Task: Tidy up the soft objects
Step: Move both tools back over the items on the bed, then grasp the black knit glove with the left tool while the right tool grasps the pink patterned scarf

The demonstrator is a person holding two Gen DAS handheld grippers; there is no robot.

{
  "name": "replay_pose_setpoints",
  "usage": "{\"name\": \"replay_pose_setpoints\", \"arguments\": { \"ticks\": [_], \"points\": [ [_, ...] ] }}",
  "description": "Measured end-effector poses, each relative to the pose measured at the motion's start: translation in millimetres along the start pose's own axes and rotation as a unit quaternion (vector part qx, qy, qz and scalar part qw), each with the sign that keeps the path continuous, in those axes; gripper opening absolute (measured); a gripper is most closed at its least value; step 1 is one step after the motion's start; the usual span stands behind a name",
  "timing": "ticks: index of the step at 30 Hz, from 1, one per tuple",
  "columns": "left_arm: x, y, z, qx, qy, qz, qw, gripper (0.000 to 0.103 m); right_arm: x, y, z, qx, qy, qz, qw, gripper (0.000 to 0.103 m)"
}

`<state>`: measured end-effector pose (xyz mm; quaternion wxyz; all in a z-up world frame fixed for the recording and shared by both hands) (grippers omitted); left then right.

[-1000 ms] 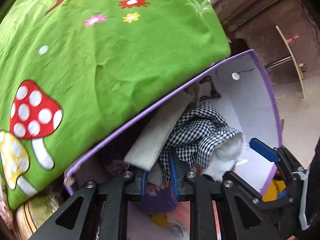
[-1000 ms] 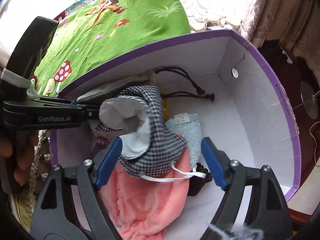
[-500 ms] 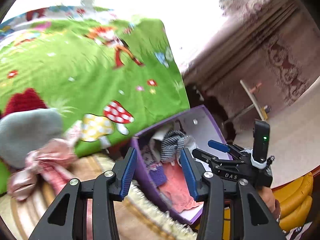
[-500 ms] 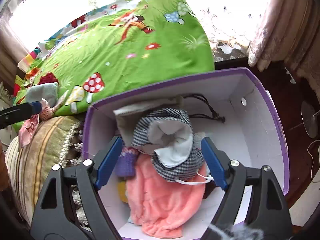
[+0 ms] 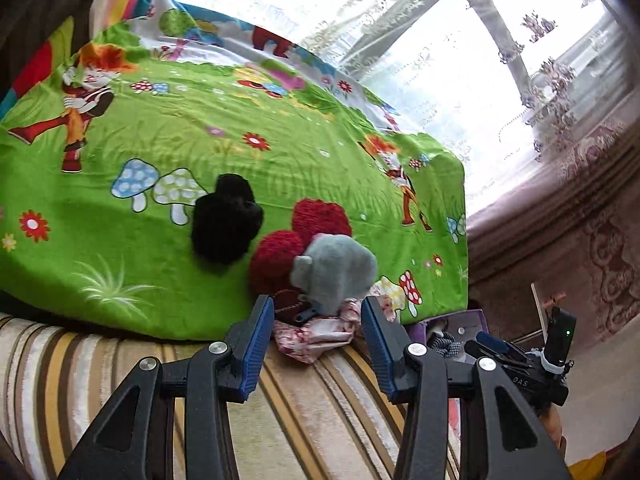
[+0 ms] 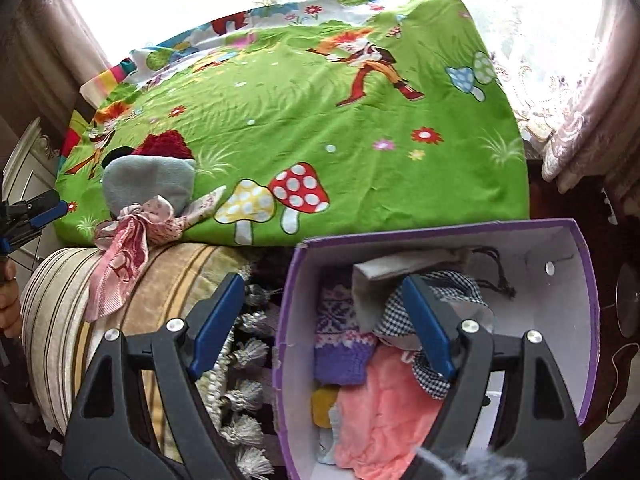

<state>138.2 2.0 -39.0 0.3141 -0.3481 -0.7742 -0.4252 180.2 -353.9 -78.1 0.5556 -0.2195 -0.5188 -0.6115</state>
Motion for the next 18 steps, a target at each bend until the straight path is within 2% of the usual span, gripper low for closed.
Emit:
{"name": "replay_pose_setpoints", "arguments": {
  "ticks": [7,13,18],
  "points": [
    [-1,11,31,0.032,0.021,0.000,0.9993,0.047,-23,19,57,0.057,0.028,0.016,0.998,0.083],
    [-12,26,43,0.037,0.038,0.018,0.9984,0.047,-46,28,106,0.112,0.056,0.033,0.992,0.083],
    [-25,42,44,0.041,0.036,0.038,0.9978,0.047,-69,31,137,0.147,0.075,0.048,0.985,0.084]
  ]
}}
Point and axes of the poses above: each gripper's, at about its wrist camera, not at the fingertips, and x roughly against the way its jaws point, z to its left, y to its top, the point moved 5 cm from there along -x, roughly the way its jaws point, and after that the axes turned 9 degrees about y, right-handed, at the moved point
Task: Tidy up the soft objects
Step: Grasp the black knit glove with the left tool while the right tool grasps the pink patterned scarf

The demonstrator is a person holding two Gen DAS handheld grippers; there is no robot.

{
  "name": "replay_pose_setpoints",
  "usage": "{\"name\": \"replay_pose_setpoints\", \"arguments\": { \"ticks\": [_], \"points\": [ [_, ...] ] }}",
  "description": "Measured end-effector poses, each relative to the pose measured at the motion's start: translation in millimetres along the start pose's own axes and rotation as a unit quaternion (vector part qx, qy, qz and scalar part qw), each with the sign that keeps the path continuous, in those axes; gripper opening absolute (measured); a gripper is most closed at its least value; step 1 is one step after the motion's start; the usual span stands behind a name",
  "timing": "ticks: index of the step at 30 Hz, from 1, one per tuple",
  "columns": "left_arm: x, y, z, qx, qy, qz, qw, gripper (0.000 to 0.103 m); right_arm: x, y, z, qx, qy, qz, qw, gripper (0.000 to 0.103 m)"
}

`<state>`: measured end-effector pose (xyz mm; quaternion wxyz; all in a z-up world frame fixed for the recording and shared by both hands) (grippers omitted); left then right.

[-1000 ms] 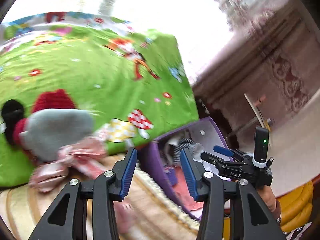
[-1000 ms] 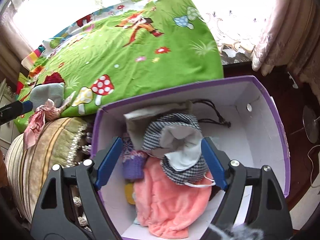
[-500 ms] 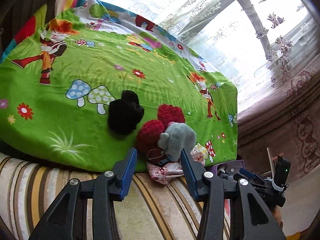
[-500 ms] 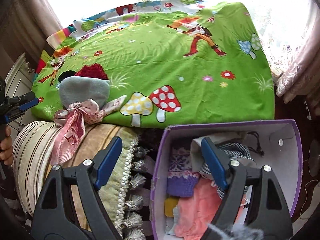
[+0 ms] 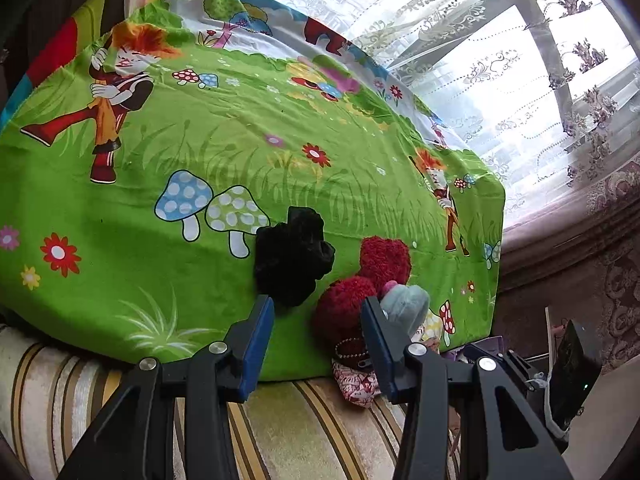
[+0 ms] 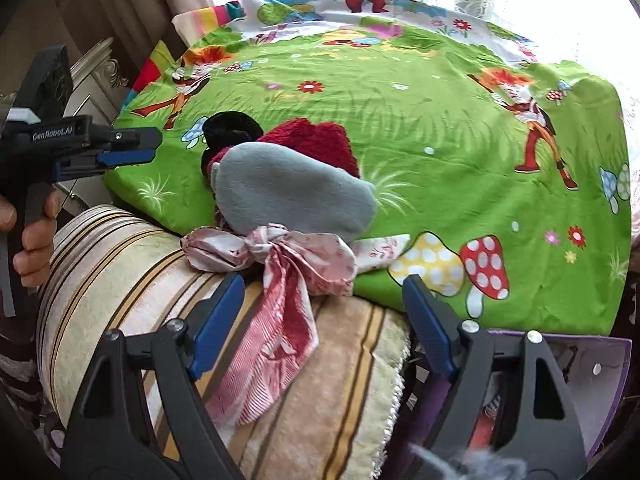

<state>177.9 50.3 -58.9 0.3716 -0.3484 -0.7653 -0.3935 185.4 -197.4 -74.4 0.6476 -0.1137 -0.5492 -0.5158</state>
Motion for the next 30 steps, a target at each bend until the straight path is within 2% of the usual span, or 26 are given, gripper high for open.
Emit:
{"name": "replay_pose_setpoints", "arguments": {
  "ticks": [5,8,14,16,17,18,21,24,30],
  "points": [
    [-20,17,2,0.019,0.002,0.024,0.9995,0.047,-27,7,8,0.008,0.010,0.025,1.000,0.084],
    [-30,27,-2,0.017,0.006,0.026,0.9995,0.047,-39,7,12,0.019,0.012,0.039,0.999,0.083],
    [-62,36,-9,-0.006,0.047,0.036,0.9982,0.047,-50,10,12,0.026,0.013,0.046,0.999,0.083],
    [-74,35,-9,-0.019,0.055,0.040,0.9975,0.044,-54,9,14,0.032,0.015,0.050,0.998,0.077],
    [-77,34,-9,-0.024,0.059,0.038,0.9973,0.029,-56,8,15,0.032,0.018,0.053,0.998,0.066],
    [-79,33,-9,-0.029,0.061,0.035,0.9971,0.020,-57,7,16,0.033,0.020,0.055,0.998,0.054],
    [-72,31,-9,-0.034,0.054,0.021,0.9977,0.014,-57,5,16,0.034,0.020,0.055,0.998,0.035],
    [-63,32,-10,-0.038,0.053,0.004,0.9979,0.012,-55,4,17,0.037,0.011,0.050,0.998,0.026],
    [-47,30,-11,-0.036,0.054,-0.017,0.9977,0.011,-42,4,19,0.041,0.001,0.029,0.999,0.022]
  ]
}}
Point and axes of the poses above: each gripper's, at about its wrist camera, not at the fingertips, and x roughly against the way its jaws point, z to its left, y to its top, the point moved 5 cm from there along -x, roughly the way its jaws point, and after that the axes turned 9 degrees about y, right-handed, at the moved point
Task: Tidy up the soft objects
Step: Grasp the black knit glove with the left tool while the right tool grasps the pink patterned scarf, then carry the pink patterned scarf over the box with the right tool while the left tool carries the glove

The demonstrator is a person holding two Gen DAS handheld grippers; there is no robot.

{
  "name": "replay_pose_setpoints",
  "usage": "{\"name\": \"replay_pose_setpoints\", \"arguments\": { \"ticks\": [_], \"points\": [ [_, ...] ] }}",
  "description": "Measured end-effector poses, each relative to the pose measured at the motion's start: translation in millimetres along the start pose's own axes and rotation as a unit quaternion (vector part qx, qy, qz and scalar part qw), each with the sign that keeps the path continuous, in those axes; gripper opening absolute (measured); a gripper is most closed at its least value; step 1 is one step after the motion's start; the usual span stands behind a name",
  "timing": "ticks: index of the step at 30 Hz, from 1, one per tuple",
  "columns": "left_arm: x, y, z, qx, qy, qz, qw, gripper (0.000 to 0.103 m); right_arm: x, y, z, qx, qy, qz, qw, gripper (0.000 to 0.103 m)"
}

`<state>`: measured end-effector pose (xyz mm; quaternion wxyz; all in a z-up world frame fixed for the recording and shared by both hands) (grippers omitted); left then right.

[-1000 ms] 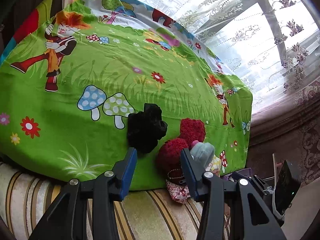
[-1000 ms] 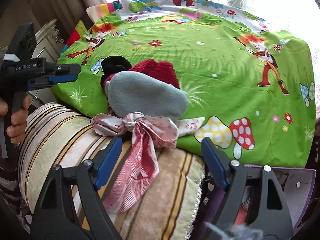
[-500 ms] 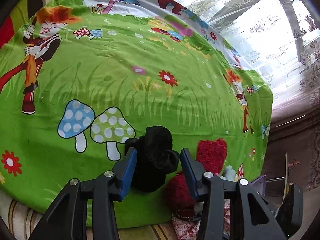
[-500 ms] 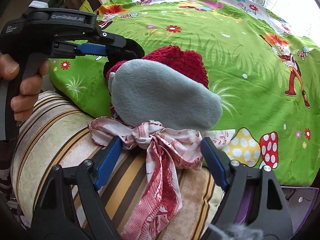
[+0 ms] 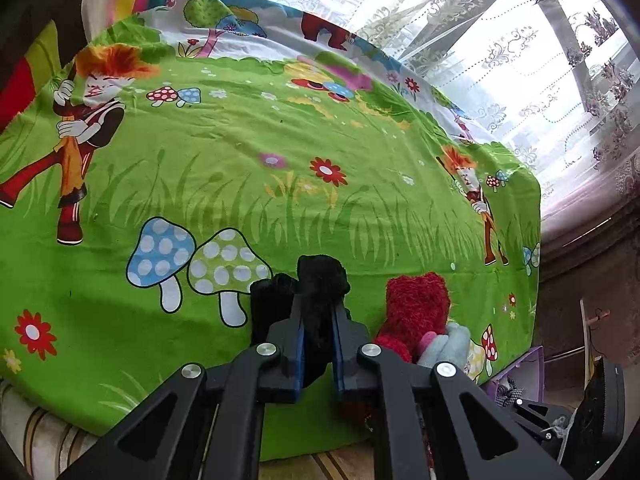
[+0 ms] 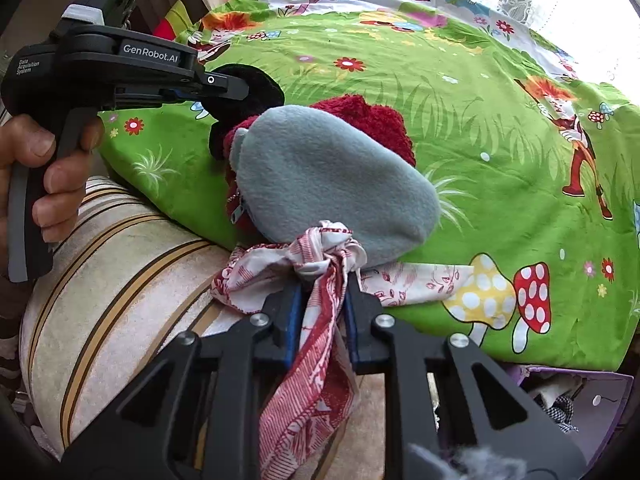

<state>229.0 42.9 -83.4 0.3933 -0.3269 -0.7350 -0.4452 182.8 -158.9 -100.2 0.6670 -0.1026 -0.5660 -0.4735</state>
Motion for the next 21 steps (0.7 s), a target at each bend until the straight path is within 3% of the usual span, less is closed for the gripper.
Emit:
{"name": "replay_pose_setpoints", "arguments": {
  "ticks": [11,16,21],
  "points": [
    [52,-6,-5,0.005,-0.002,-0.055,0.9985,0.011,46,-11,1,-0.020,0.013,-0.051,0.998,0.021],
    [81,-14,-29,-0.014,-0.022,-0.079,0.9966,0.011,89,-24,-14,-0.048,0.011,-0.089,0.995,0.021],
    [101,-30,-74,-0.050,-0.065,-0.082,0.9932,0.011,137,-44,-52,-0.090,-0.026,-0.122,0.988,0.021]
  ]
}}
Point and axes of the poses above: each gripper's, at about its wrist camera, not at the fingertips, and x roughly against the way its jaws point, z to its left, y to its top, the point moved 5 cm from there along -x, roughly the way its jaws point, and after that the axes turned 9 degrees about y, right-handed, at the moved point
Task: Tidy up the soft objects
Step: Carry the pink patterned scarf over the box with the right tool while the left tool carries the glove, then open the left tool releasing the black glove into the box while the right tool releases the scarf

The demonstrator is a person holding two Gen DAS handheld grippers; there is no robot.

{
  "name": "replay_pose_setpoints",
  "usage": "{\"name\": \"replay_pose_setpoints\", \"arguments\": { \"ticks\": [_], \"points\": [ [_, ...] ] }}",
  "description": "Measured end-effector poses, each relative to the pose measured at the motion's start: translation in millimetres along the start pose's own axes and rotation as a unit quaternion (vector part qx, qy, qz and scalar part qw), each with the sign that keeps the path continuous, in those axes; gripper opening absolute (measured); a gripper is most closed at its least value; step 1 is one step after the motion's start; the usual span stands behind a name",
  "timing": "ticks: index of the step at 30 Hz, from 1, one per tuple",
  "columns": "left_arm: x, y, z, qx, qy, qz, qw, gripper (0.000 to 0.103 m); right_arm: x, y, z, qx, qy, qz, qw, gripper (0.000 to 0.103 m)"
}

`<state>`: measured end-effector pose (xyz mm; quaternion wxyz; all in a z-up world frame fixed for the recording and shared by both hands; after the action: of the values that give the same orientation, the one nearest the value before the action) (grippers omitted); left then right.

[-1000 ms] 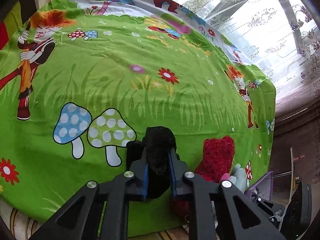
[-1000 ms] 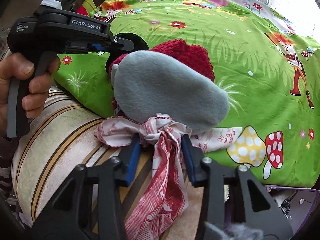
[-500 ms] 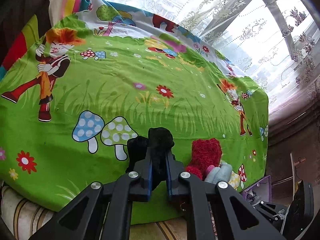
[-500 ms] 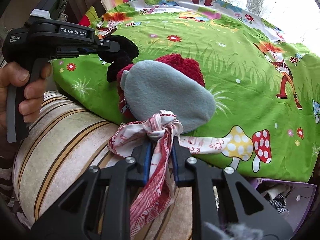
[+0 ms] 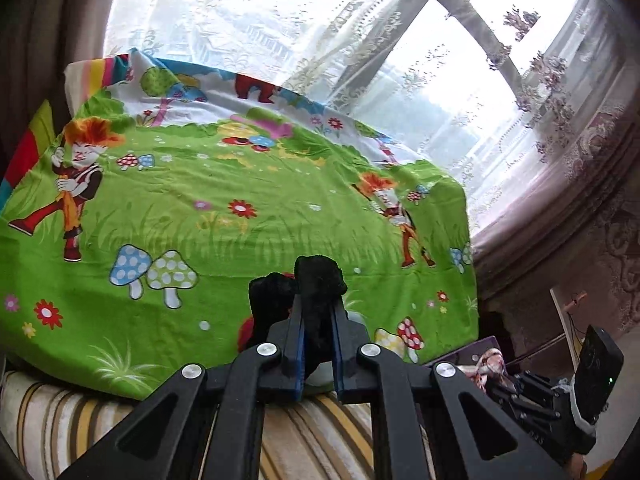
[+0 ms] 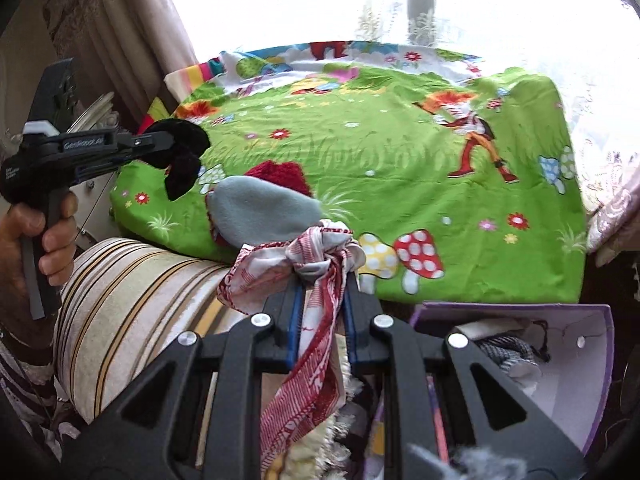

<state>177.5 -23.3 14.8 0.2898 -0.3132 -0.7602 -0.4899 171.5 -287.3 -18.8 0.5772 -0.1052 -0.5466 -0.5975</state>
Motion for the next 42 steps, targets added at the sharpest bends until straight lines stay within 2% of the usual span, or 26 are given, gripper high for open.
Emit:
{"name": "replay_pose_setpoints", "arguments": {
  "ticks": [4,7,10,15,22,27,30,32,35,42],
  "points": [
    [3,-17,-50,-0.032,-0.052,0.020,0.9980,0.011,34,-14,-41,-0.039,-0.042,-0.017,0.998,0.021],
    [-1,-38,-91,-0.056,-0.097,0.051,0.9925,0.011,53,-31,-65,-0.060,-0.063,-0.017,0.996,0.021],
    [-10,-65,-131,-0.080,-0.134,0.092,0.9835,0.011,66,-51,-87,-0.082,-0.079,-0.013,0.993,0.021],
    [-30,-116,-190,-0.111,-0.176,0.166,0.9641,0.011,79,-86,-119,-0.127,-0.092,-0.011,0.987,0.021],
    [-71,-179,-227,-0.122,-0.167,0.256,0.9443,0.011,86,-123,-150,-0.167,-0.102,-0.009,0.981,0.021],
    [-96,-207,-228,-0.143,-0.111,0.305,0.9348,0.012,88,-137,-160,-0.184,-0.087,-0.012,0.979,0.021],
    [-105,-212,-225,-0.144,-0.084,0.321,0.9324,0.024,85,-142,-161,-0.190,-0.071,-0.008,0.979,0.021],
    [-104,-212,-225,-0.143,-0.086,0.319,0.9329,0.026,82,-145,-161,-0.188,-0.068,-0.003,0.980,0.021],
    [-99,-209,-221,-0.143,-0.090,0.308,0.9363,0.034,76,-146,-159,-0.184,-0.062,0.004,0.981,0.021],
    [-81,-181,-206,-0.125,-0.095,0.259,0.9532,0.045,52,-143,-148,-0.172,-0.044,0.025,0.984,0.021]
  ]
}}
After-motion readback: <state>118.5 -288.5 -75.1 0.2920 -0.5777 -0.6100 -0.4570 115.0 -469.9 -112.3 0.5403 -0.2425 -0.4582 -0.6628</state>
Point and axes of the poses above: each gripper's, at about its wrist camera, not at the fingertips, and x roughly against the way its jaws point, z to its left, y to its top, the point moved 5 cm from there along -x, roughly the way its jaws point, and after that the axes turned 9 degrees about y, right-handed, at the moved point
